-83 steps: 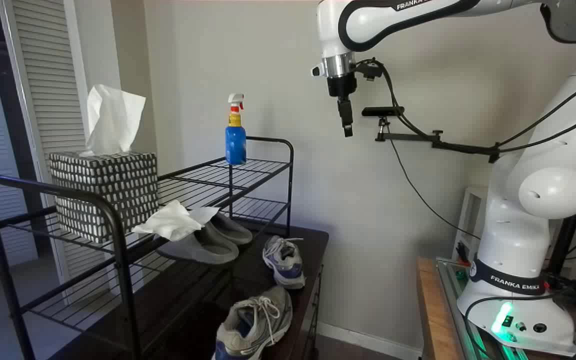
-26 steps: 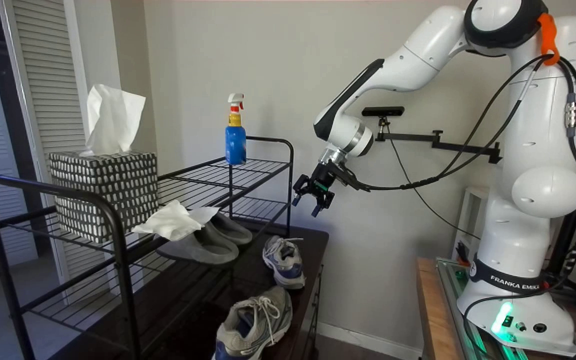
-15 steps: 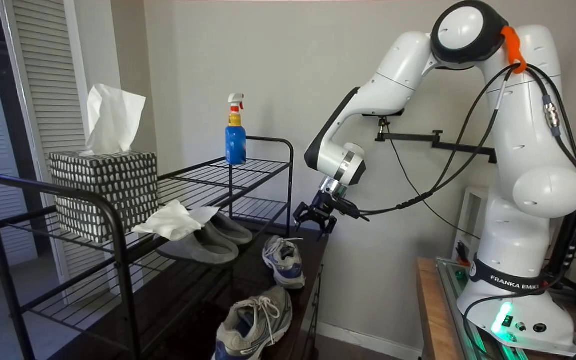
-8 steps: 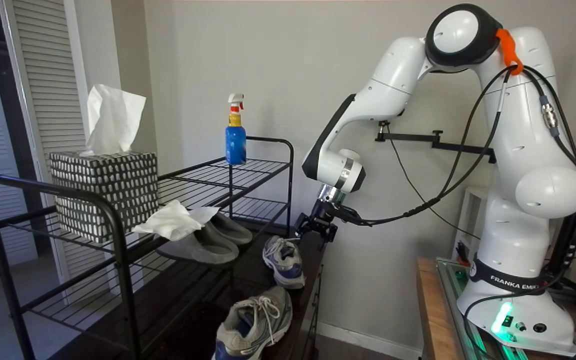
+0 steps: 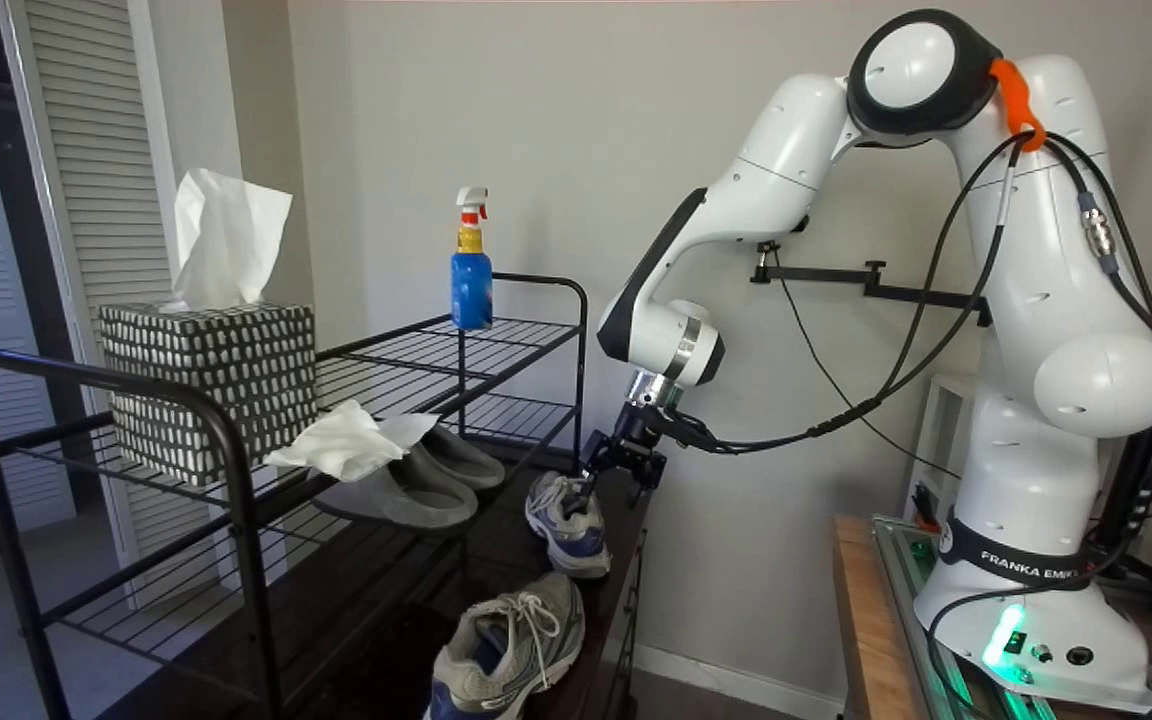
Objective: Pick up the shoe and put it on top of the rack
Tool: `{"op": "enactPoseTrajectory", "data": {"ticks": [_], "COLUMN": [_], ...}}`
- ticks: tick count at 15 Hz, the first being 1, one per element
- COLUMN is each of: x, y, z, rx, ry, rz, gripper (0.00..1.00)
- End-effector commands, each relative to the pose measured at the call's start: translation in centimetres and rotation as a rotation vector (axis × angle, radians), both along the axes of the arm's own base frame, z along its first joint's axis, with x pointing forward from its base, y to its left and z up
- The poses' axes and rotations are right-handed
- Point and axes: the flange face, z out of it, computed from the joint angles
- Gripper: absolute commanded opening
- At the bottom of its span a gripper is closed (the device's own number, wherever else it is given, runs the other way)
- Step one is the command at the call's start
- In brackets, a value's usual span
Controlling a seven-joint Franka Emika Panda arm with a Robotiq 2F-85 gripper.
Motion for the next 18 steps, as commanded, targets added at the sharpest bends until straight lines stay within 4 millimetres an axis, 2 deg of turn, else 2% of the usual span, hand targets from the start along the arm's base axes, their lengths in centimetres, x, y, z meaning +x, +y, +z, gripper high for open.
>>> {"op": "enactPoseTrajectory", "data": {"ticks": [1, 8, 14, 15, 18], "x": [1.9, 1.4, 2.1, 2.3, 3.1], "y": [0.5, 0.6, 1.2, 1.2, 1.3], "z": [-0.5, -2.7, -3.1, -3.1, -3.2], "rx": [0.019, 0.009, 0.011, 0.015, 0.029], "ry": [0.011, 0.136, 0.166, 0.169, 0.171], "rz": [0.013, 0.032, 0.048, 0.05, 0.049], "gripper": [1.0, 1.0, 1.0, 0.97, 0.67]}}
